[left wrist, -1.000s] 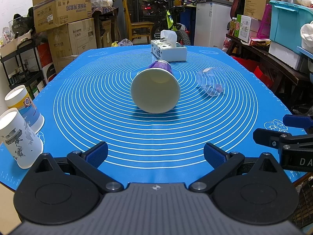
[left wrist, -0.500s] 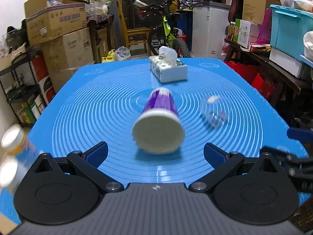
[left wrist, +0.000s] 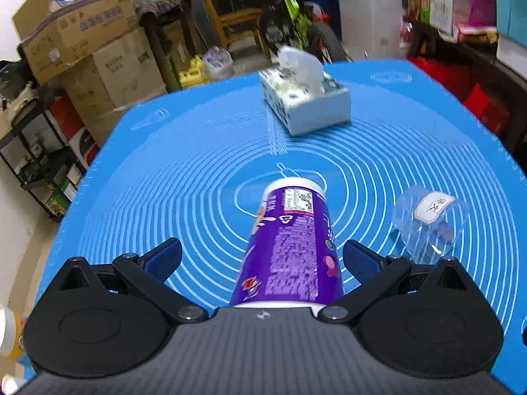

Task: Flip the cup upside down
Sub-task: 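Move the left tool to the purple cup and close around its body, then lift the purple cup with the left tool toward the right tool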

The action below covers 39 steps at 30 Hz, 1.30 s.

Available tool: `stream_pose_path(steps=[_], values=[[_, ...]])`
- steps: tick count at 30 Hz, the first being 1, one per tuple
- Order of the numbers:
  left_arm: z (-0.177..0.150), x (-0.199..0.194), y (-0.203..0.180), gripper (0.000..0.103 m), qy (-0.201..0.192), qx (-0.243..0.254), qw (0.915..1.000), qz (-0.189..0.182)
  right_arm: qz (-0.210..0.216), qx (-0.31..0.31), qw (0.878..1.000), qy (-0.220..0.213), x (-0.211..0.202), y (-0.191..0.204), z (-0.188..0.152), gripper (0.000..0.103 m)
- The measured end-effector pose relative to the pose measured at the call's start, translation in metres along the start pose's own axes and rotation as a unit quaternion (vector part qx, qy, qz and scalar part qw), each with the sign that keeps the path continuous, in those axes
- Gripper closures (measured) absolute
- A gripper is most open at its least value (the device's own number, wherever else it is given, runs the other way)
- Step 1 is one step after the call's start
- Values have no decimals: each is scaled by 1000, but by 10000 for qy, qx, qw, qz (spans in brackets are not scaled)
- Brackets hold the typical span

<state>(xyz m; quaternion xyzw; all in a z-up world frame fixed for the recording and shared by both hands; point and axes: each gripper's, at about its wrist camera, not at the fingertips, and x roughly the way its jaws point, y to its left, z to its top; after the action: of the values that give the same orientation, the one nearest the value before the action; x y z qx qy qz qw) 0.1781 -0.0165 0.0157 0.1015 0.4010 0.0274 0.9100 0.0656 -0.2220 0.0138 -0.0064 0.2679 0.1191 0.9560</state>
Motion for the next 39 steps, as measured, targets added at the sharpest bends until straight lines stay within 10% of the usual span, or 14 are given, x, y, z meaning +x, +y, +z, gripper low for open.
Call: stream_pose_path(steps=[4,7,30,39], values=[[-1,13,-6,5,379,176,9991,-74,-7,18,10000,39,4,-3,-3,18],[-7,14,-10,31,488,241,9984,-140,-4,23,10000,47,4,-3,-4,18],[-78,-80,-48,32,306,-334,9894,-1382,-282,127,9995,73,-24,-16,-13,18],[-78,-79,-55,31,245,-317,9912,-1260,-389,173,9989,189,-25,-23,-21,18]])
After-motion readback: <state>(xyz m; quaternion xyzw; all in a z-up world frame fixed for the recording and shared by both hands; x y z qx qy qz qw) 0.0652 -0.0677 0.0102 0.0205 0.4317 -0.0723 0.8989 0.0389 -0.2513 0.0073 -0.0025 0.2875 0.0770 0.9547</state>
